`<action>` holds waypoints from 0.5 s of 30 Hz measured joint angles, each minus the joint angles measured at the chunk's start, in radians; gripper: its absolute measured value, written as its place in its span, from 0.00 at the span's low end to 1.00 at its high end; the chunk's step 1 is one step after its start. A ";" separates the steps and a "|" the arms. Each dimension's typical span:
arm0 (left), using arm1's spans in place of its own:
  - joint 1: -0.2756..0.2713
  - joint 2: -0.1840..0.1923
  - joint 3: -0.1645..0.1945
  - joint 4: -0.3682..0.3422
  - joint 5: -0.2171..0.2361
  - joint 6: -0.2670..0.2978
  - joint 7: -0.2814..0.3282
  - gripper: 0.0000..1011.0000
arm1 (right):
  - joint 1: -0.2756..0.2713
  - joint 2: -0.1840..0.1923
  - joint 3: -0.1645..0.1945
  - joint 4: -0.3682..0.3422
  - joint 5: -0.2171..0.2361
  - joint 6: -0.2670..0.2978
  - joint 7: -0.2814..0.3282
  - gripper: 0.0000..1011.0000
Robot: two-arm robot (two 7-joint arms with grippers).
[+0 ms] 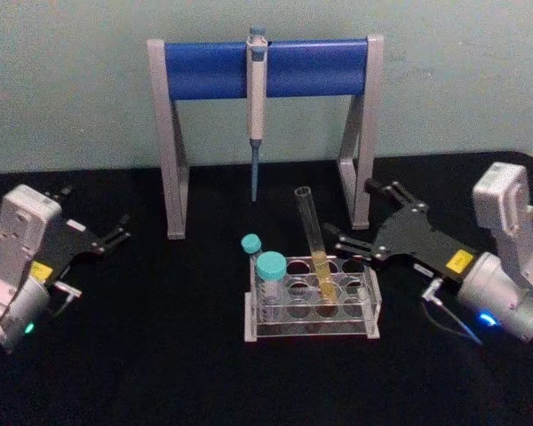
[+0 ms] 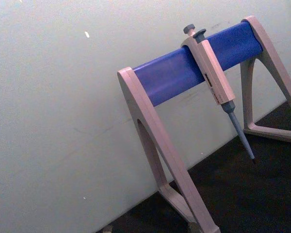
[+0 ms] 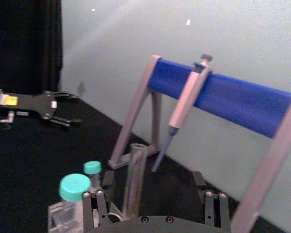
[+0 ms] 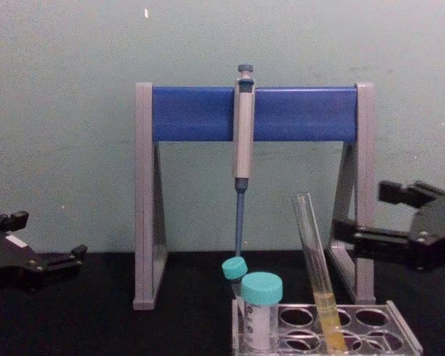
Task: Pick up the test tube from the test tube rack, shake it, then place it back into the test tube rack.
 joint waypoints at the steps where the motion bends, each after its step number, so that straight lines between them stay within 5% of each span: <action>1: 0.000 0.000 0.000 0.000 0.000 0.000 0.000 0.99 | 0.004 -0.004 -0.003 0.000 0.001 0.009 0.006 0.99; 15: 0.000 0.000 0.000 0.000 0.000 0.000 0.000 0.99 | 0.078 -0.075 -0.034 0.050 -0.028 0.168 0.033 0.99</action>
